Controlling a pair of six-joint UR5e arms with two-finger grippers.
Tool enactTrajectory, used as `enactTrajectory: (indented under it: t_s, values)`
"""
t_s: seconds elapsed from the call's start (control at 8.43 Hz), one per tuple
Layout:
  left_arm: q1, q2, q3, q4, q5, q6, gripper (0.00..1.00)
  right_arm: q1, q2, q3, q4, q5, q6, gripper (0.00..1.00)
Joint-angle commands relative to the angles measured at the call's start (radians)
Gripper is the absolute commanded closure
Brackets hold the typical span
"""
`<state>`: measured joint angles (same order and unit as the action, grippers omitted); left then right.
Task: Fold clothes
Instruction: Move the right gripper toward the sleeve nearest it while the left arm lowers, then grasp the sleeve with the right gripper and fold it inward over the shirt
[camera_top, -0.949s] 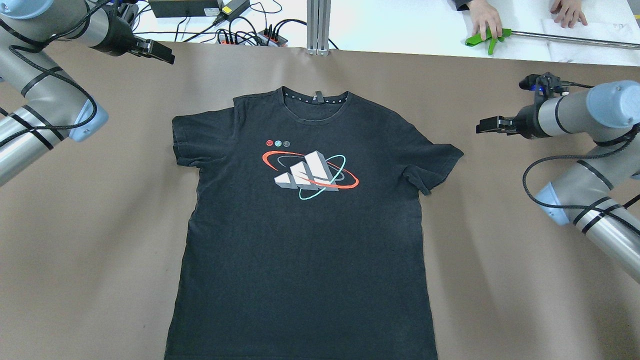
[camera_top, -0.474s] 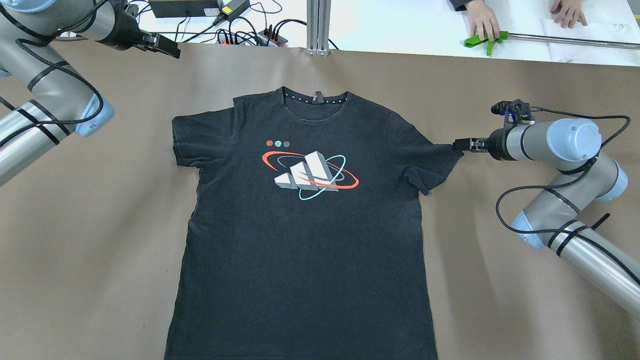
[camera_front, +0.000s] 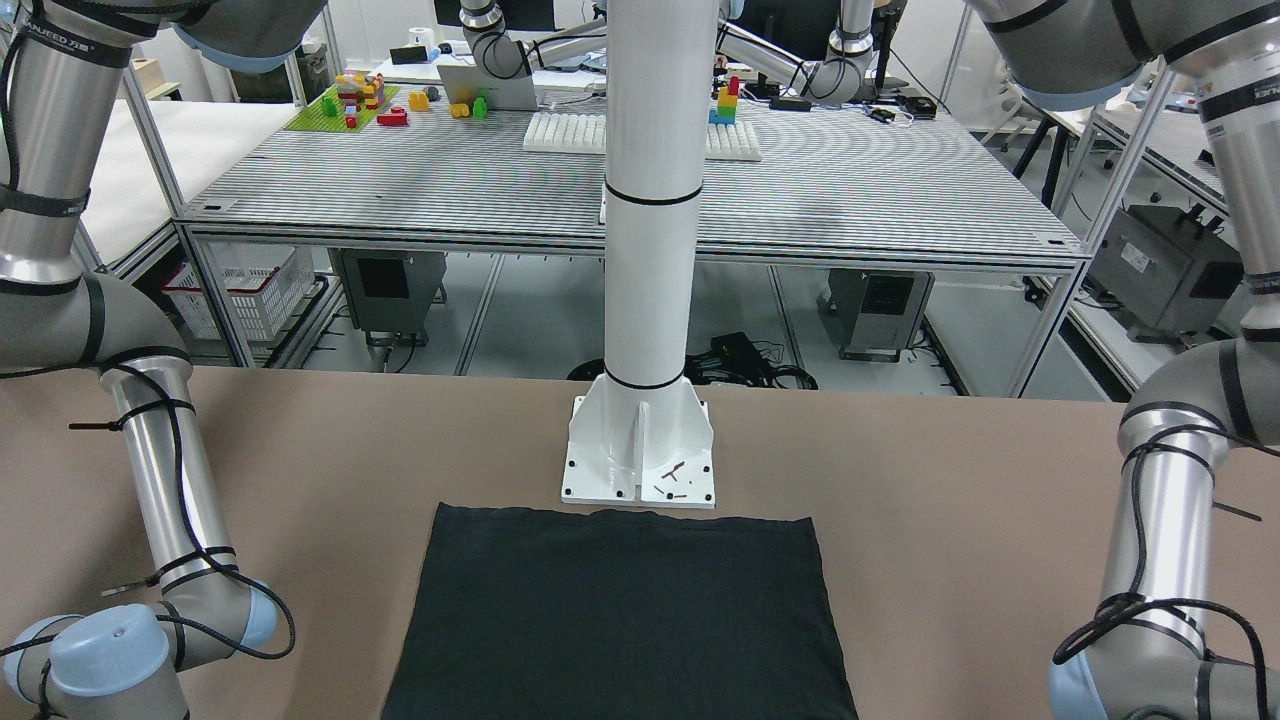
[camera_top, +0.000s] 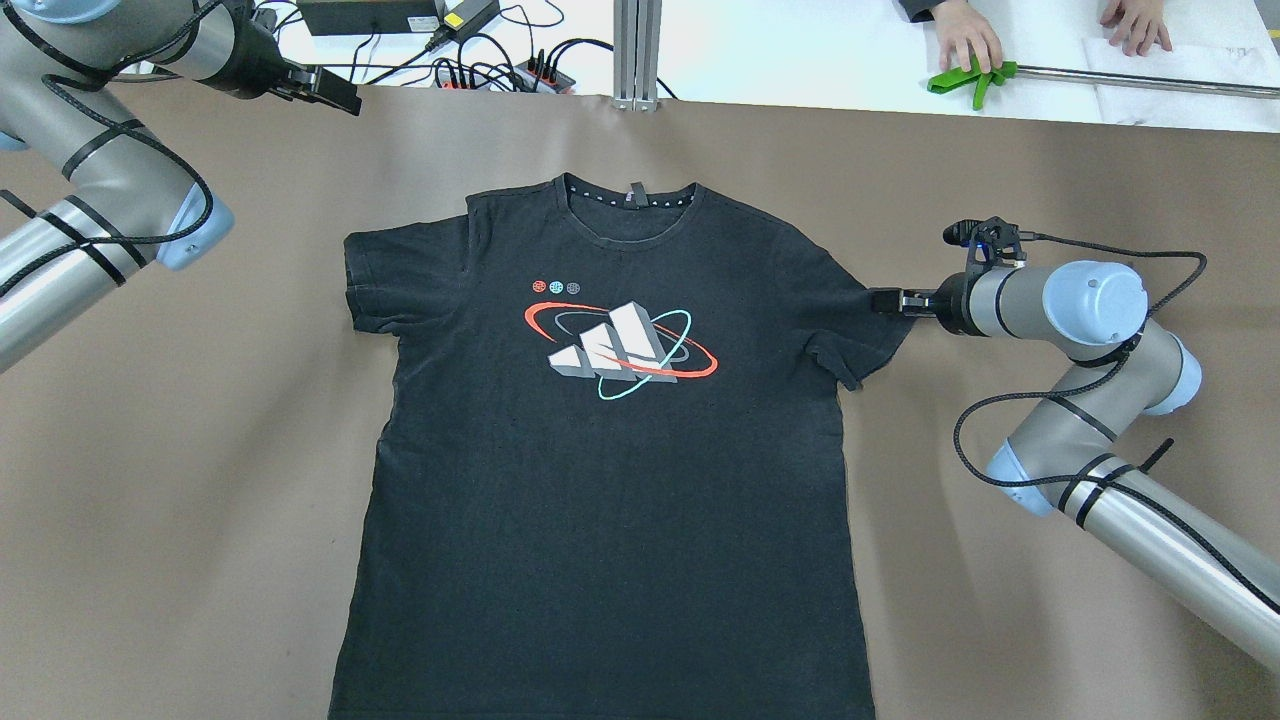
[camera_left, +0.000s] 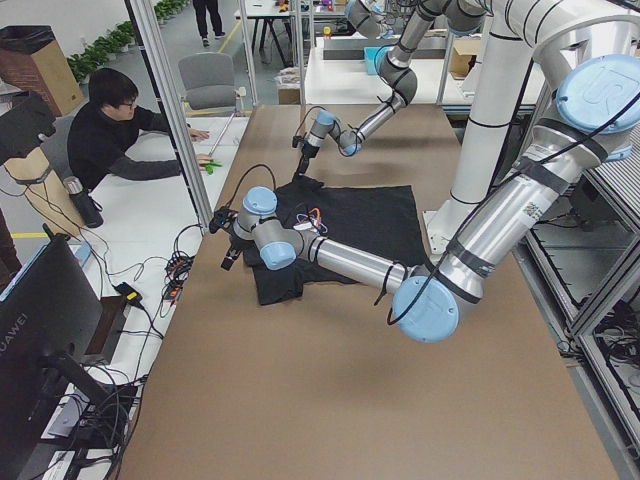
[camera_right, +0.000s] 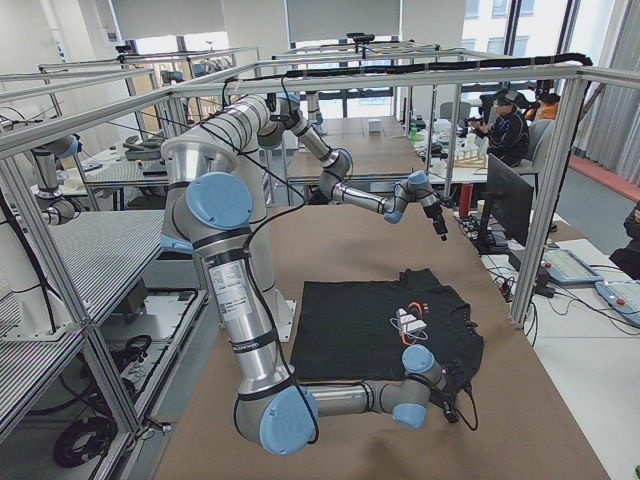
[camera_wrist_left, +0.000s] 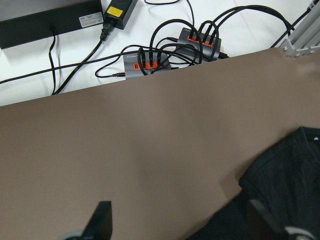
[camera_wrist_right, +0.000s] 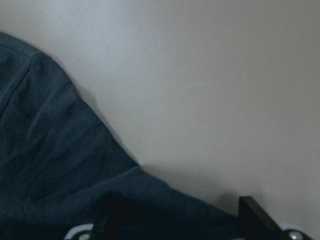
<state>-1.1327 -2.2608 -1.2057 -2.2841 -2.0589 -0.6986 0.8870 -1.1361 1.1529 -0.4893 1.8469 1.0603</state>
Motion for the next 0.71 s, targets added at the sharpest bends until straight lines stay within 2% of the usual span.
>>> enactTrajectory:
  t_s: [0.0, 0.12, 0.24, 0.36, 0.59]
  values:
    - [-0.001, -0.011, 0.000, 0.000, 0.000, -0.012, 0.05, -0.005, 0.006, 0.010, -0.011, -0.005, 0.003, 1.00]
    - [-0.001, -0.016, 0.000, 0.000, 0.000, -0.015, 0.05, 0.007, 0.006, 0.019, -0.017, 0.006, 0.001, 1.00]
    - [-0.001, -0.017, 0.000, 0.000, 0.000, -0.015, 0.05, 0.032, 0.006, 0.054, -0.070, 0.041, -0.003, 1.00]
    - [-0.001, -0.022, 0.000, 0.001, 0.000, -0.015, 0.05, 0.056, 0.006, 0.114, -0.153, 0.081, -0.006, 1.00]
    - [-0.001, -0.026, 0.001, 0.002, 0.000, -0.015, 0.06, 0.069, 0.013, 0.229, -0.295, 0.100, -0.005, 1.00]
